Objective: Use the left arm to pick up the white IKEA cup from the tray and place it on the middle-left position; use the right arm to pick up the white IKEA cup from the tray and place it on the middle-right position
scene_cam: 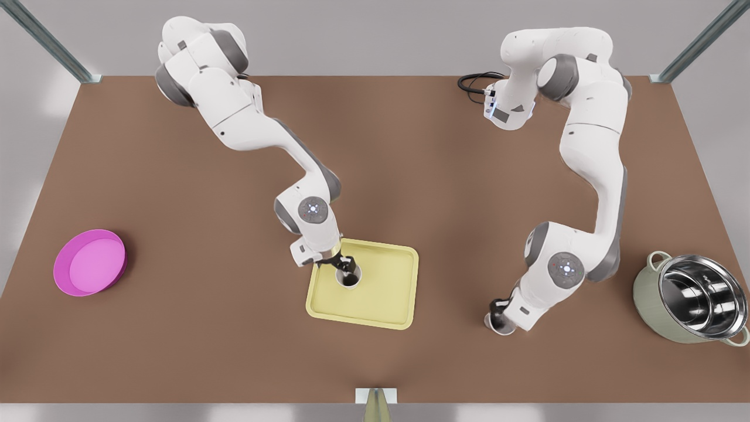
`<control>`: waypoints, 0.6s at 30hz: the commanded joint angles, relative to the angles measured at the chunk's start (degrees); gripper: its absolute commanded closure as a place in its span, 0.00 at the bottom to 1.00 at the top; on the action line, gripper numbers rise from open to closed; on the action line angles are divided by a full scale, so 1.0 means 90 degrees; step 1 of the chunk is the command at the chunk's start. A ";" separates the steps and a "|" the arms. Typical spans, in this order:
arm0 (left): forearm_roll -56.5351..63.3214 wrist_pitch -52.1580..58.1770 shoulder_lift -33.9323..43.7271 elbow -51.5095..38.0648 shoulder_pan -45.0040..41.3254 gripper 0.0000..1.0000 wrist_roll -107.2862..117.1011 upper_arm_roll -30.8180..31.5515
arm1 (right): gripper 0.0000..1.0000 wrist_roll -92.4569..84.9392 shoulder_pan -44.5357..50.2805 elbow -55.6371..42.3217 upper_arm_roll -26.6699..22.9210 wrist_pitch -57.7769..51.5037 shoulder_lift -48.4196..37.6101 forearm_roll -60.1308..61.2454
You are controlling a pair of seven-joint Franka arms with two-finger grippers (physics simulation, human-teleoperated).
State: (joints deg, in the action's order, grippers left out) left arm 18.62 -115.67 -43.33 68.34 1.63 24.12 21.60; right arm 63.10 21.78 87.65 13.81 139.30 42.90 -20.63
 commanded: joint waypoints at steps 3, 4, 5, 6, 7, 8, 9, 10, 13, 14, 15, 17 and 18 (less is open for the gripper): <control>-0.0955 0.3428 0.1797 0.0042 0.0804 0.00 -0.2005 0.0344 | 0.00 0.0332 0.0022 -0.0003 -0.0001 0.0362 0.0107 -0.0315; -0.1150 0.2270 0.2654 0.1591 0.1185 0.00 -0.2074 0.0344 | 0.00 0.0391 0.0032 -0.0003 -0.0001 0.0362 0.0126 -0.0325; -0.1356 0.1778 0.2911 0.1909 0.1361 0.00 -0.2045 0.0325 | 0.00 0.0391 0.0022 -0.0003 -0.0001 0.0352 0.0156 -0.0325; -0.1317 0.1817 0.2862 0.1635 0.1342 0.00 -0.1996 0.0334 | 0.00 0.0401 0.0022 -0.0003 -0.0001 0.0352 0.0204 -0.0325; -0.1326 0.1827 0.2862 0.1625 0.1429 0.00 -0.1996 0.0305 | 0.02 0.0401 0.0022 0.0007 -0.0001 0.0352 0.0204 -0.0315; -0.1356 0.1943 0.2862 0.1615 0.1625 0.00 -0.2006 0.0286 | 0.09 0.0469 0.0032 -0.0003 -0.0001 0.0343 0.0204 -0.0325; -0.1346 0.2051 0.2842 0.1606 0.1577 0.00 -0.1996 0.0276 | 0.32 0.0527 0.0080 -0.0003 0.0008 0.0343 0.0204 -0.0325; -0.1579 0.2294 0.2823 0.1469 0.0818 0.00 -0.2249 -0.0764 | 0.33 0.0528 0.0081 -0.0003 0.0008 0.0343 0.0204 -0.0325; -0.2391 0.1914 0.3379 0.2309 -0.0455 0.00 -0.2612 -0.2312 | 0.29 0.0576 0.0090 -0.0013 0.0008 0.0303 0.0185 -0.0325; -0.2391 0.1993 0.3370 0.2309 -0.0455 0.00 -0.2573 -0.2293 | 0.29 0.0576 0.0090 -0.0022 0.0008 0.0303 0.0185 -0.0325; -0.2391 0.2061 0.3379 0.2318 -0.0455 0.00 -0.2573 -0.2293 | 0.31 0.0576 0.0090 -0.0022 0.0018 0.0303 0.0185 -0.0325; -0.2381 0.2178 0.3379 0.2318 -0.0494 0.00 -0.2553 -0.2244 | 0.54 0.0567 0.0090 -0.0032 0.0018 0.0303 0.0185 -0.0334; -0.2381 0.2178 0.3379 0.2318 -0.0504 0.00 -0.2553 -0.2244 | 0.63 0.0547 0.0090 -0.0032 0.0018 0.0303 0.0185 -0.0335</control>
State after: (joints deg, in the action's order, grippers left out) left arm -1.86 -97.44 -13.05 89.18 -2.75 10.89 1.42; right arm 65.88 22.59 87.41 13.96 142.10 44.63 -23.44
